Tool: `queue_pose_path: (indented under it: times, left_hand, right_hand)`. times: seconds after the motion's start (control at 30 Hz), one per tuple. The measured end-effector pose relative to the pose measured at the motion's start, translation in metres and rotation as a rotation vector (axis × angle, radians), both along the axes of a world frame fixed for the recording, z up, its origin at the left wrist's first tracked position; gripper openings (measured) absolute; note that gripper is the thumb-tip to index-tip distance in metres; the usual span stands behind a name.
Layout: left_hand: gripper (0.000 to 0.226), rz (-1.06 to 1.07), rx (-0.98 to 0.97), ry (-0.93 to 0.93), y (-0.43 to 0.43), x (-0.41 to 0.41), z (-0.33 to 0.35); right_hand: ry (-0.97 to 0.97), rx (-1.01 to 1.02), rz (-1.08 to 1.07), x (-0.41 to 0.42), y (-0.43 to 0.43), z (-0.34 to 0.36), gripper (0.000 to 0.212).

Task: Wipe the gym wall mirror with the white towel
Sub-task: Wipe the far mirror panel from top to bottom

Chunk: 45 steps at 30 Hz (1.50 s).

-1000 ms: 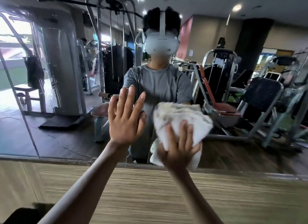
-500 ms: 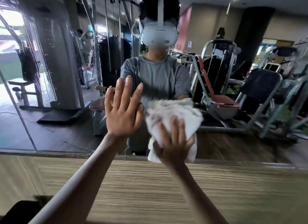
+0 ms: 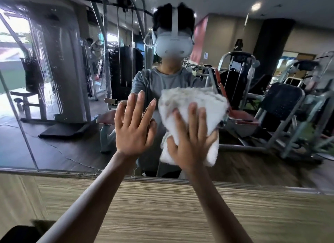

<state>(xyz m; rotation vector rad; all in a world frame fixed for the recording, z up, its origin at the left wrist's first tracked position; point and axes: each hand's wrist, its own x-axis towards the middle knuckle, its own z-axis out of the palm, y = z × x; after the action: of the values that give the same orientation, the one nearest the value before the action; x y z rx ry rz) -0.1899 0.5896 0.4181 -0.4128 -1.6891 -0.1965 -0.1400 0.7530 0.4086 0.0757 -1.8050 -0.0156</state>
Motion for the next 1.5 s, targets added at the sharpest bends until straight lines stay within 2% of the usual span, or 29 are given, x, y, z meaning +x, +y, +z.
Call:
queue_pose_path:
  times: [0.07,0.13,0.23,0.3,0.37,0.43,0.5,0.57,0.63,0.7,0.83,0.87,0.93,1.03,1.1,1.17,1.27,1.4,1.43,1.5]
  left_hand:
    - [0.056,-0.010,-0.019,-0.009,-0.001,0.001,-0.001]
    - [0.054,-0.020,-0.009,-0.021,-0.001,0.003,0.000]
    - [0.053,-0.010,0.001,-0.019,0.002,0.003,0.001]
    - [0.052,-0.015,0.008,-0.027,0.001,0.004,0.000]
    - [0.052,-0.025,0.016,-0.016,0.000,0.004,0.000]
    - [0.054,-0.044,0.041,-0.010,0.001,0.004,0.001]
    - [0.062,-0.069,0.056,-0.008,0.000,0.003,0.000]
    - [0.067,-0.077,0.036,-0.011,-0.001,0.002,-0.002]
    - [0.066,-0.081,0.036,-0.009,-0.002,0.003,-0.003]
    - [0.069,-0.083,0.046,-0.004,-0.004,0.006,0.003]
    - [0.073,-0.120,0.122,-0.007,-0.008,0.008,0.051]
    - [0.071,-0.125,0.148,0.002,-0.007,0.008,0.068]
    - [0.070,-0.112,0.170,0.002,-0.005,0.006,0.108]
    - [0.069,-0.045,0.135,-0.029,-0.005,-0.002,0.156]
    - [0.066,0.000,0.102,-0.042,-0.008,-0.007,0.166]
    - [0.065,0.039,0.086,-0.035,-0.008,-0.009,0.166]
    - [0.065,0.062,0.107,-0.023,-0.002,-0.009,0.164]
    - [0.066,0.051,0.111,-0.017,-0.004,-0.007,0.164]
    - [0.065,0.048,0.107,-0.003,-0.006,-0.007,0.163]
    - [0.064,0.045,0.104,0.042,-0.008,-0.008,0.163]
  right_hand:
    - [-0.035,0.257,-0.002,0.005,0.024,-0.025,0.070]
    - [-0.053,0.351,0.012,0.014,0.054,-0.036,0.061]
    - [-0.007,0.072,0.002,0.017,0.074,-0.010,0.056]
    - [0.066,-0.177,-0.045,0.010,0.059,0.023,0.062]
    - [0.079,-0.308,-0.021,0.005,0.027,0.053,0.068]
    - [0.035,-0.193,0.025,0.003,-0.001,0.060,0.067]
    - [-0.020,0.077,0.037,0.002,-0.009,0.043,0.064]
    - [-0.080,0.289,0.022,0.007,0.009,0.020,0.066]
    - [-0.109,0.385,0.001,0.014,0.040,0.006,0.070]
    - [-0.147,0.334,-0.023,0.022,0.067,0.019,0.073]
    - [-0.002,-0.087,-0.032,0.013,0.060,0.132,0.068]
    - [0.008,-0.135,-0.012,0.010,0.047,0.160,0.068]
    - [-0.013,-0.071,0.007,0.002,0.021,0.190,0.069]
    - [-0.026,0.252,0.015,-0.003,0.008,0.184,0.071]
    - [-0.023,0.450,0.015,-0.001,0.027,0.173,0.072]
    - [-0.045,0.543,0.022,0.004,0.056,0.176,0.070]
    - [-0.058,0.369,-0.009,0.008,0.081,0.223,0.067]
    - [0.059,0.081,-0.028,0.001,0.044,0.299,0.064]
    - [0.062,0.084,-0.040,-0.003,0.029,0.303,0.065]
    - [0.040,0.231,-0.031,-0.008,0.006,0.294,0.067]
